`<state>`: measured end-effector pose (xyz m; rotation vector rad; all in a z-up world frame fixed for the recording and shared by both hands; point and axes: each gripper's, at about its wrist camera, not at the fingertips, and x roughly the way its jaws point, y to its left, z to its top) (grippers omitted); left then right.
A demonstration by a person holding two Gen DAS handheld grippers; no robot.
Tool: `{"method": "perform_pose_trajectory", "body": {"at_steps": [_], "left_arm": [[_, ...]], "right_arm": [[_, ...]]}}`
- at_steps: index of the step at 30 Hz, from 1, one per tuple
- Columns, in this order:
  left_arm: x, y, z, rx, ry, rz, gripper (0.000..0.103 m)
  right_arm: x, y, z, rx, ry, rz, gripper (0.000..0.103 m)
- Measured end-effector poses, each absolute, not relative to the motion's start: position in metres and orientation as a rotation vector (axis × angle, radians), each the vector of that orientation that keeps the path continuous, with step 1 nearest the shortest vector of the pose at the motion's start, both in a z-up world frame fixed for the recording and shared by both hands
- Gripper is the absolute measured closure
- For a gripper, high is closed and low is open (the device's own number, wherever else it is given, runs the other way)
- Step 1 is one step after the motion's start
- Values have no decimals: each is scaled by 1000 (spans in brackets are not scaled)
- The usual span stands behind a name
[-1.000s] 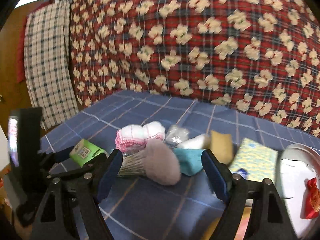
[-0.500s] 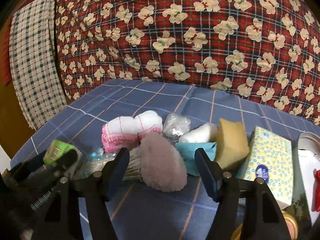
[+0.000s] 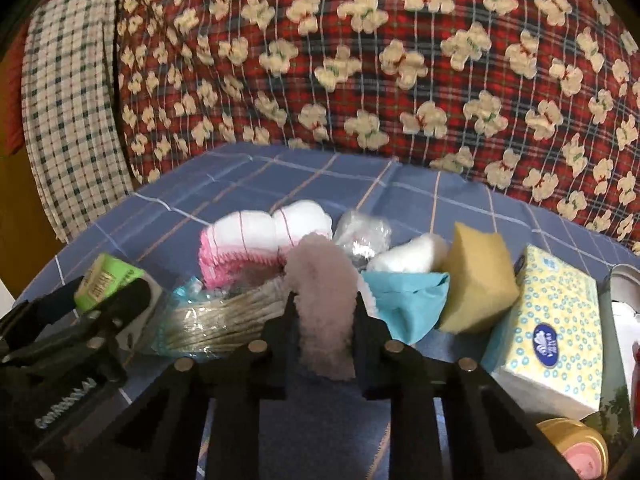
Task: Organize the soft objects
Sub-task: 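Grasp the pink fluffy puff with the right gripper, then lift the pink puff with the right gripper while the left gripper holds the green pack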
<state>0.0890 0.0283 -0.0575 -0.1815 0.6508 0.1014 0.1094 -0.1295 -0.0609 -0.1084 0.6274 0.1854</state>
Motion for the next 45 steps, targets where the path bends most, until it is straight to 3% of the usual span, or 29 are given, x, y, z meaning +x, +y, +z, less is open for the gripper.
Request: {"method": "perform_pose_trajectory", "body": {"at_steps": [8,18,45], "left_arm": [[82,12,-48,-139,574,91,31],[81,-15,-43,-64,529,90,31],[75,-62,-39,27,482,49,31]], "right_arm": [[76,-133,-44,-106,454,182,79],[56,-149,-38,-108,382,133,79],[35,-191,-33,-58,326,68,79]]}}
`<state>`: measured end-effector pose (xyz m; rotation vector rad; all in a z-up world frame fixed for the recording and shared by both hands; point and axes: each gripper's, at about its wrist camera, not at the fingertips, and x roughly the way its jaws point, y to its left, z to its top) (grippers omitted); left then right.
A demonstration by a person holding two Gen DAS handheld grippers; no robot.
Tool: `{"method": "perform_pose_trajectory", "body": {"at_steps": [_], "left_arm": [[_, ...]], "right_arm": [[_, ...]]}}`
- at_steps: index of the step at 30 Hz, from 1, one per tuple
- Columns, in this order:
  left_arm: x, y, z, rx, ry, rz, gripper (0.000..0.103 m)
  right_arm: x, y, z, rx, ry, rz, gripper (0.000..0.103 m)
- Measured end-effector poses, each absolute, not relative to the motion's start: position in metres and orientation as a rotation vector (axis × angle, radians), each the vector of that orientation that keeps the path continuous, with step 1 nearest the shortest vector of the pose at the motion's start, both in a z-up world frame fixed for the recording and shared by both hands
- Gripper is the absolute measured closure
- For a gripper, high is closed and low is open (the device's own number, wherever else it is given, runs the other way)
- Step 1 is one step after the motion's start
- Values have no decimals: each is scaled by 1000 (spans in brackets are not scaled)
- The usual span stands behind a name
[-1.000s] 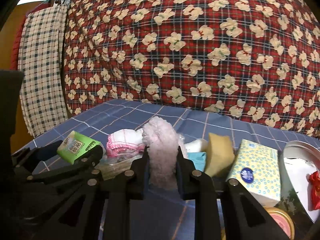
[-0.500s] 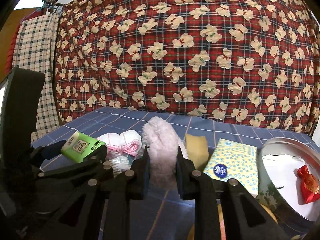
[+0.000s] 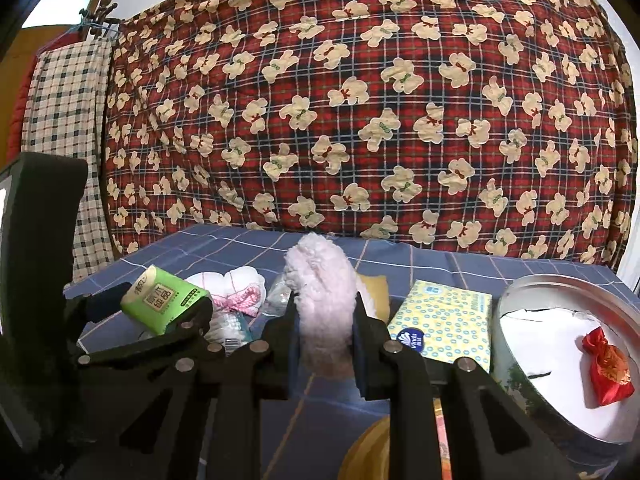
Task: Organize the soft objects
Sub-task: 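Lift the pink puff with the right gripper while the left gripper holds the green pack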
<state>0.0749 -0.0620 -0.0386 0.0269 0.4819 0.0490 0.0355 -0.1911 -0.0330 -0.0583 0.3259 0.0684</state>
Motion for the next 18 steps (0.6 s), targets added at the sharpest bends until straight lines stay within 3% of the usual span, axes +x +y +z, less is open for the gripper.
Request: {"method": "perform_pose_trajectory", "body": {"at_steps": [18], "left_arm": [[71,-83,-38,30,466,27,31]], "right_arm": [[26,-209,-33,-55,310,27,79]]}}
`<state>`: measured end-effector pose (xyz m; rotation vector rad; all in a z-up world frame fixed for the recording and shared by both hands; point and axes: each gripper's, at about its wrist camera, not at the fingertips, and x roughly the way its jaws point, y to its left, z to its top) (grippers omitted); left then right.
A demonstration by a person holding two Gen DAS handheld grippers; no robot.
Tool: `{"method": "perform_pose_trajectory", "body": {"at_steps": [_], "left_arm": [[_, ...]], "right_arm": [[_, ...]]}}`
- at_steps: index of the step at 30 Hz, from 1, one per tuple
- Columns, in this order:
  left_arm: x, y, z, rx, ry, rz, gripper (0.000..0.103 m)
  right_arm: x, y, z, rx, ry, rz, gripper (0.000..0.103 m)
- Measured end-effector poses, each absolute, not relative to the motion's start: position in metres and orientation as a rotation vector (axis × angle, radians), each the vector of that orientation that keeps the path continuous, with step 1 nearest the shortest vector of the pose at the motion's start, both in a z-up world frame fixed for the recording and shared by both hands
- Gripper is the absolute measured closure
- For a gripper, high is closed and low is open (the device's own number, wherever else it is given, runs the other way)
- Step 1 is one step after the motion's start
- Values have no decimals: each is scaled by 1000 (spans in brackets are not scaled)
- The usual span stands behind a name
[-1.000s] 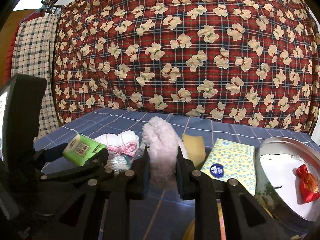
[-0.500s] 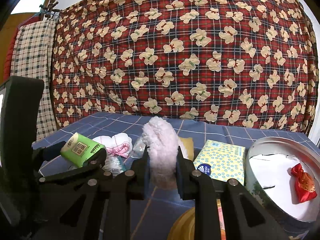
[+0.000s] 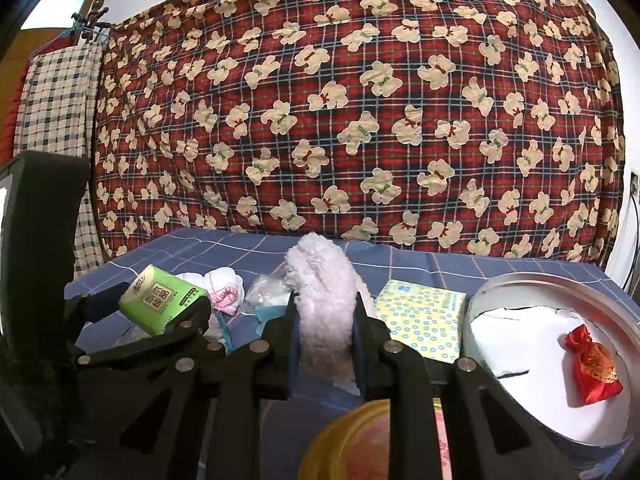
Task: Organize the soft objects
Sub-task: 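Lift the pink puff with the right gripper while the left gripper holds the green pack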
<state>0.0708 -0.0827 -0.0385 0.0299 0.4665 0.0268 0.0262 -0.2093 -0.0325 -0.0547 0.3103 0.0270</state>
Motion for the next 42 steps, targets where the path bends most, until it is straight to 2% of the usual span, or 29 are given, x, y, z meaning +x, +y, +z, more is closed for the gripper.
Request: {"method": "perform_pose_trajectory", "body": {"at_steps": [42], "left_arm": [[72,-112,-35,2,470,-63,31]], "right_arm": [[17,-235,-28,-37,293,36,79]]}}
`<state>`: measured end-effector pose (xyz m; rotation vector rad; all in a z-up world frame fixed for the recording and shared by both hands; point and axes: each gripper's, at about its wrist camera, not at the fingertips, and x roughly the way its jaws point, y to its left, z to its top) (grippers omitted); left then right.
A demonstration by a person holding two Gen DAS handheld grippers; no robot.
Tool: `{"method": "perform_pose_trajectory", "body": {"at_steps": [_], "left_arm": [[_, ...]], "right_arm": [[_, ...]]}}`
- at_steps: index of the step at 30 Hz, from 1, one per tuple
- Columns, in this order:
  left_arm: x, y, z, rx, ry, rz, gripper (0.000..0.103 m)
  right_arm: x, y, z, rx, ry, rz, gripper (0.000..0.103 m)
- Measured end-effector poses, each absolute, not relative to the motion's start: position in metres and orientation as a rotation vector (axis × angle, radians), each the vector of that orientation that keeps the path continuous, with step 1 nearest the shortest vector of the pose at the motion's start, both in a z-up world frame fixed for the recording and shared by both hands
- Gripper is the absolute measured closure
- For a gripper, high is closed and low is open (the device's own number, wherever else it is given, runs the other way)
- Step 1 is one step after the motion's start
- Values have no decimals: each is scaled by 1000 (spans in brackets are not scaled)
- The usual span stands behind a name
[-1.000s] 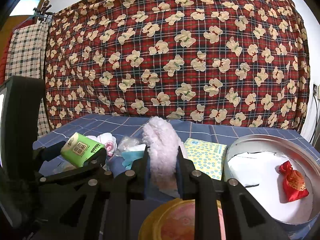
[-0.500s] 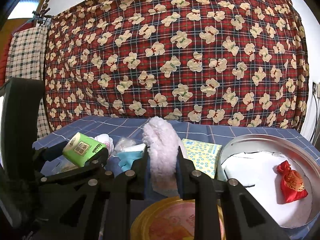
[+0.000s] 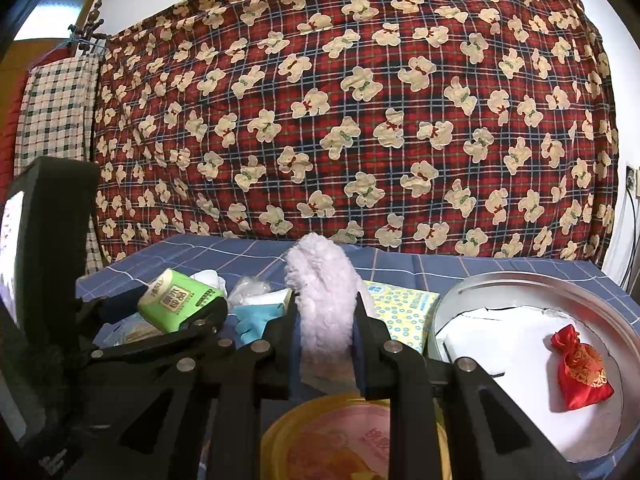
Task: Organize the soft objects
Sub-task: 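Lift the pink puff with the right gripper while the left gripper holds the green pack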
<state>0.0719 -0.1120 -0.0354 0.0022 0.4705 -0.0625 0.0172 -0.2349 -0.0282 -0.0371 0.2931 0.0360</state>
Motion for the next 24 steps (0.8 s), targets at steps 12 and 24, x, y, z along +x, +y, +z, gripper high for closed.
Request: {"method": "perform_pose_trajectory", "body": {"at_steps": [12,24], "left_arm": [[72,-123,-35,36,463,-72,31],[76,-126,-36,33,477,-89,31]], "right_arm": [[15,-242,-29,-32,284,32,79],[14,-244,-28,-29,285,39,79]]}}
